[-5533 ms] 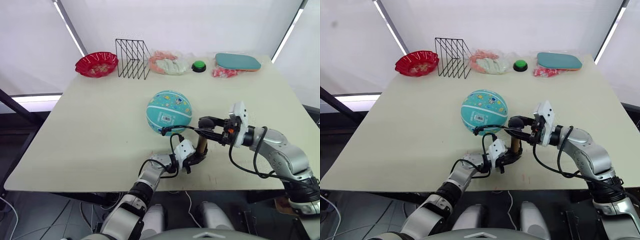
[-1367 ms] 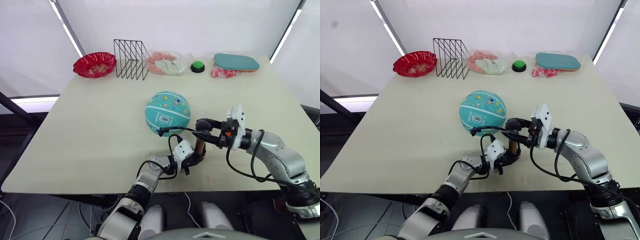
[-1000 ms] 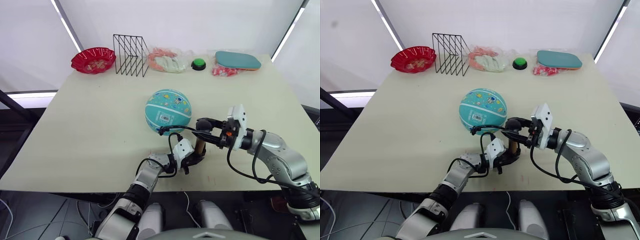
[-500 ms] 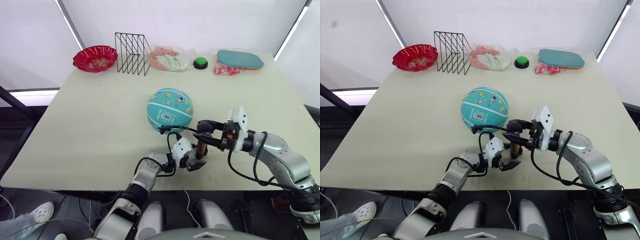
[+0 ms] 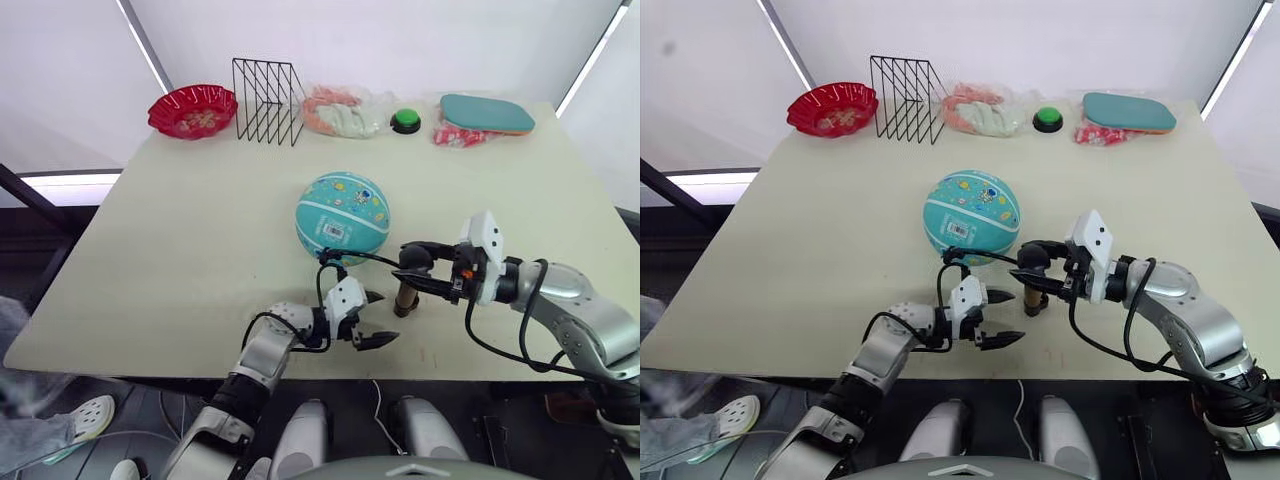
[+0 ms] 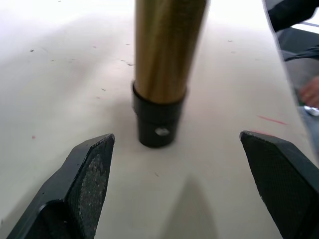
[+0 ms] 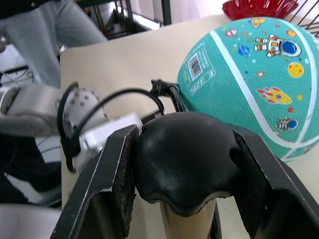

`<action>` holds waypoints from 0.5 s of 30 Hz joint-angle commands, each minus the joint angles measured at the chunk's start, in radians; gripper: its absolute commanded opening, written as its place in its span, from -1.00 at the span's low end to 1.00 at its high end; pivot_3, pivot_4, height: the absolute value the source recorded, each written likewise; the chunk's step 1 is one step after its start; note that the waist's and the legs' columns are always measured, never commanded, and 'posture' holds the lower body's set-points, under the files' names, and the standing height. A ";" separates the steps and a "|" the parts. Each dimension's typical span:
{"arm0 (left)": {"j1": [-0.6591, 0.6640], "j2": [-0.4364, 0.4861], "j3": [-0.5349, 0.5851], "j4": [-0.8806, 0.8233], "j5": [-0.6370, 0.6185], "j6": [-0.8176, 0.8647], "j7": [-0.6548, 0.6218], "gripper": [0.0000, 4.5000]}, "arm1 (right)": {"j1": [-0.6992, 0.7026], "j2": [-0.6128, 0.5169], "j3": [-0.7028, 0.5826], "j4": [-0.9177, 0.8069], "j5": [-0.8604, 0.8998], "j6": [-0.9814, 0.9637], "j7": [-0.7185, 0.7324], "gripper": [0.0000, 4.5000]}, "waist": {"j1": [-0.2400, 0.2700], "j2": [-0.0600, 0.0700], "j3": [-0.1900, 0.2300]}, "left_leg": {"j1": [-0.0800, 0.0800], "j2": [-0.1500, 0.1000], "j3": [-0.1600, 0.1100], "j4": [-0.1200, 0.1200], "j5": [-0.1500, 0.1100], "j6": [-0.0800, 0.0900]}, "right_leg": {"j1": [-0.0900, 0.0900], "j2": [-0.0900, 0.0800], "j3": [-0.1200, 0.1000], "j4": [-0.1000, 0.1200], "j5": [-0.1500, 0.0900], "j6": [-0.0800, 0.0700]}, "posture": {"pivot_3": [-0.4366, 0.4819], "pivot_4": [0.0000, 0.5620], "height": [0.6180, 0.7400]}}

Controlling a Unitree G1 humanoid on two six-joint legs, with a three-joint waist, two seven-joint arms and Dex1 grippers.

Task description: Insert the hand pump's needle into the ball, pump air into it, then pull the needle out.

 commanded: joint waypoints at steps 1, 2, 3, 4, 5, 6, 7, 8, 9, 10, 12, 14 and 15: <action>0.029 0.043 0.019 -0.131 -0.060 0.033 -0.040 0.90 | -0.031 -0.078 -0.012 -0.047 0.005 0.112 0.014 -0.10 | 0.001 0.001 0.004 | -0.001 0.000 0.000 0.001 0.000 0.000 | -0.001 0.000 0.000 0.000 0.000 0.000 | -0.05 -0.47 1.00; 0.042 0.057 0.025 -0.165 -0.077 0.051 -0.047 0.90 | -0.052 -0.089 -0.021 -0.067 0.025 0.136 0.016 -0.10 | 0.001 0.001 0.006 | -0.002 0.000 0.000 0.001 0.000 0.000 | -0.002 -0.001 0.000 0.000 0.001 0.001 | -0.05 -0.47 1.00; 0.050 0.067 0.029 -0.187 -0.090 0.063 -0.049 0.90 | -0.066 -0.094 -0.027 -0.077 0.039 0.154 0.013 -0.10 | 0.001 0.001 0.008 | -0.003 0.000 0.000 0.001 0.000 0.000 | -0.002 -0.002 0.001 0.000 0.001 0.001 | -0.05 -0.47 1.00; 0.061 0.079 0.032 -0.213 -0.101 0.076 -0.051 0.90 | -0.079 -0.112 -0.014 -0.086 0.022 0.154 0.023 -0.10 | 0.002 0.002 0.011 | -0.003 0.000 0.001 0.001 0.000 0.000 | -0.003 -0.002 0.001 0.000 0.001 0.001 | -0.05 -0.47 1.00; 0.074 0.092 0.036 -0.239 -0.113 0.086 -0.053 0.90 | -0.091 -0.140 0.009 -0.093 -0.012 0.138 0.044 -0.10 | 0.003 0.003 0.013 | -0.004 0.000 0.000 0.001 0.000 0.000 | -0.003 -0.002 0.001 0.000 0.001 0.001 | -0.05 -0.47 1.00; 0.093 0.104 0.046 -0.268 -0.136 0.098 -0.059 0.90 | -0.103 -0.147 0.012 -0.101 -0.017 0.142 0.049 -0.10 | 0.003 0.004 0.014 | -0.004 -0.001 0.000 0.001 0.000 0.000 | -0.004 -0.002 0.001 0.000 0.001 0.001 | -0.05 -0.47 1.00; 0.111 0.118 0.056 -0.295 -0.155 0.110 -0.064 0.90 | -0.114 -0.150 0.013 -0.106 -0.017 0.145 0.050 -0.10 | 0.004 0.004 0.015 | -0.006 -0.001 0.001 0.001 0.000 0.000 | -0.006 -0.002 0.001 0.000 0.001 0.001 | -0.05 -0.47 1.00; 0.129 0.132 0.065 -0.320 -0.168 0.117 -0.067 0.90 | -0.122 -0.151 0.013 -0.111 -0.015 0.145 0.050 -0.10 | 0.004 0.004 0.015 | -0.010 0.000 0.001 0.002 0.000 0.000 | -0.010 -0.002 0.001 0.001 0.001 0.001 | -0.05 -0.47 1.00; 0.143 0.145 0.072 -0.339 -0.179 0.124 -0.068 0.90 | -0.127 -0.155 0.016 -0.113 -0.019 0.144 0.051 -0.10 | 0.005 0.005 0.015 | -0.013 0.000 0.001 0.002 0.000 0.000 | -0.013 -0.002 0.001 0.001 0.001 0.000 | -0.05 -0.47 1.00; 0.158 0.158 0.082 -0.360 -0.190 0.130 -0.067 0.90 | -0.133 -0.165 0.025 -0.115 -0.035 0.134 0.057 -0.10 | 0.006 0.005 0.015 | -0.016 -0.001 0.000 0.003 0.000 0.000 | -0.016 -0.002 0.001 0.002 0.003 -0.003 | -0.05 -0.47 1.00; 0.190 0.184 0.110 -0.402 -0.219 0.142 -0.063 0.90 | -0.142 -0.182 0.034 -0.119 -0.061 0.122 0.070 -0.10 | 0.008 0.005 0.015 | -0.018 -0.001 0.000 0.004 0.000 0.000 | -0.017 -0.002 0.001 0.002 0.003 -0.003 | -0.05 -0.47 1.00; 0.220 0.209 0.145 -0.441 -0.252 0.153 -0.062 0.90 | -0.154 -0.201 0.037 -0.129 -0.078 0.116 0.081 -0.10 | 0.017 0.005 0.016 | -0.018 -0.001 0.001 0.005 0.000 0.000 | -0.017 -0.002 0.001 0.002 0.003 -0.003 | -0.05 -0.47 1.00; 0.235 0.223 0.166 -0.463 -0.272 0.158 -0.061 0.90 | -0.160 -0.211 0.039 -0.133 -0.089 0.110 0.089 -0.10 | 0.018 0.005 0.017 | -0.019 -0.001 0.001 0.005 0.000 0.000 | -0.018 -0.003 0.001 0.002 0.003 -0.003 | -0.05 -0.47 1.00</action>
